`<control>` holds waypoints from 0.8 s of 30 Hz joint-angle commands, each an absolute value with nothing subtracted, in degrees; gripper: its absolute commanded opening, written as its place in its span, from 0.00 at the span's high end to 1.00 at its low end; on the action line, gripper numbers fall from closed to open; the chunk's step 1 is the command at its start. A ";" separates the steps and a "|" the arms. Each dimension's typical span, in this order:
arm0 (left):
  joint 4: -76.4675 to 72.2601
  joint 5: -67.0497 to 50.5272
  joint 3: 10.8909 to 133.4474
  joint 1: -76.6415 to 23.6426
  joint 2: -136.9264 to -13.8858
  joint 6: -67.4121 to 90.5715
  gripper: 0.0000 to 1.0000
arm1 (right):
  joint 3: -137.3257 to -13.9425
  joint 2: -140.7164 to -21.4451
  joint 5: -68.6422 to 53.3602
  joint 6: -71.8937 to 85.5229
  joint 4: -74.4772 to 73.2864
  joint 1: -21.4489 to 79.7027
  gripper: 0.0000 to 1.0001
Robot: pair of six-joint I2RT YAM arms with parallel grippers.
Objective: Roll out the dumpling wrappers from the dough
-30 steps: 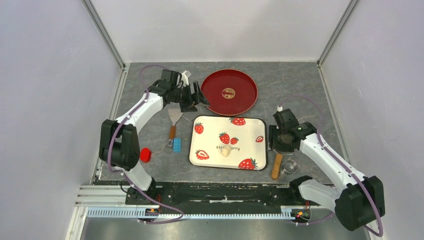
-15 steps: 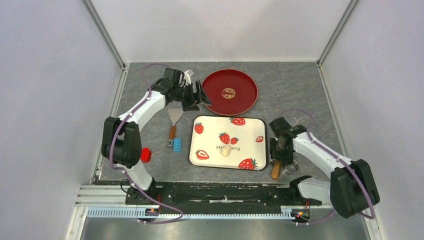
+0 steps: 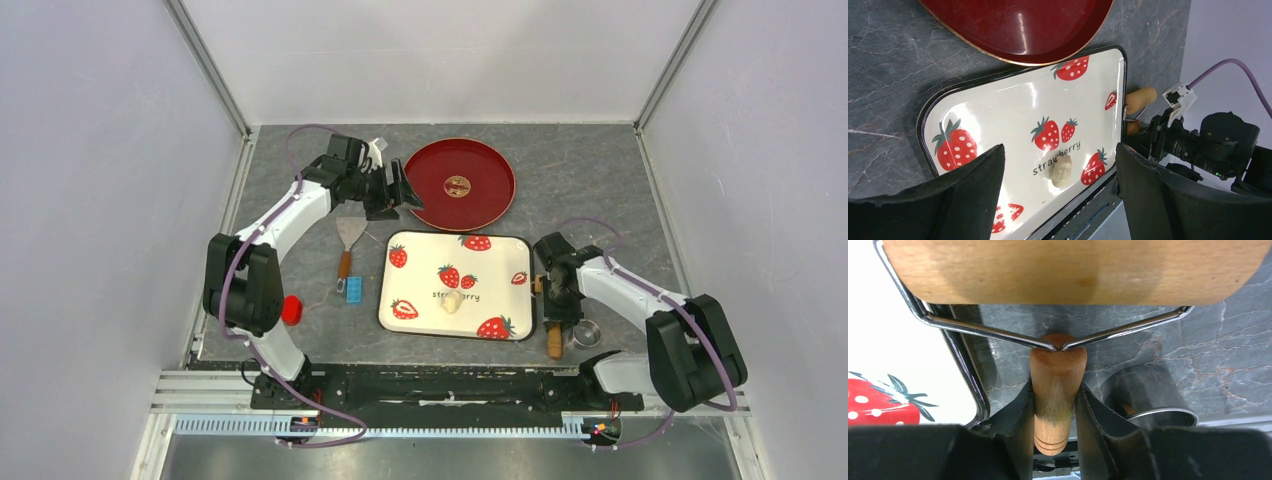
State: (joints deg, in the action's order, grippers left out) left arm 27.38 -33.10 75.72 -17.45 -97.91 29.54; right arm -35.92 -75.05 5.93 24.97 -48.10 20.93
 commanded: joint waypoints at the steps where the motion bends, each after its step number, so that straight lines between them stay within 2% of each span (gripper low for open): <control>1: 26.50 -32.08 79.28 -17.67 -95.62 26.44 0.16 | -38.66 -77.82 8.68 21.59 -44.88 20.49 1.00; 9: 16.53 -28.39 73.88 -18.12 -89.55 23.99 0.16 | -62.04 -82.51 14.02 16.41 -54.92 19.60 1.00; 15: 11.06 -27.45 68.42 -21.44 -85.32 14.95 0.15 | -77.60 -88.27 10.54 14.29 -60.46 19.60 1.00; 20: 7.78 -22.24 63.47 -28.56 -80.84 -0.74 0.15 | -83.52 -91.20 3.66 13.25 -61.78 20.33 1.00; 24: -1.06 -20.16 56.09 -34.16 -76.08 -16.26 0.15 | -83.46 -92.34 -2.85 13.11 -61.76 22.73 1.00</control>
State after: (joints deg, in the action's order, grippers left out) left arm 9.72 -23.57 61.67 -29.85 -81.84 4.25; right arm -81.32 -91.64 4.93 14.50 -59.79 20.36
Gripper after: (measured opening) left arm 0.851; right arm 0.307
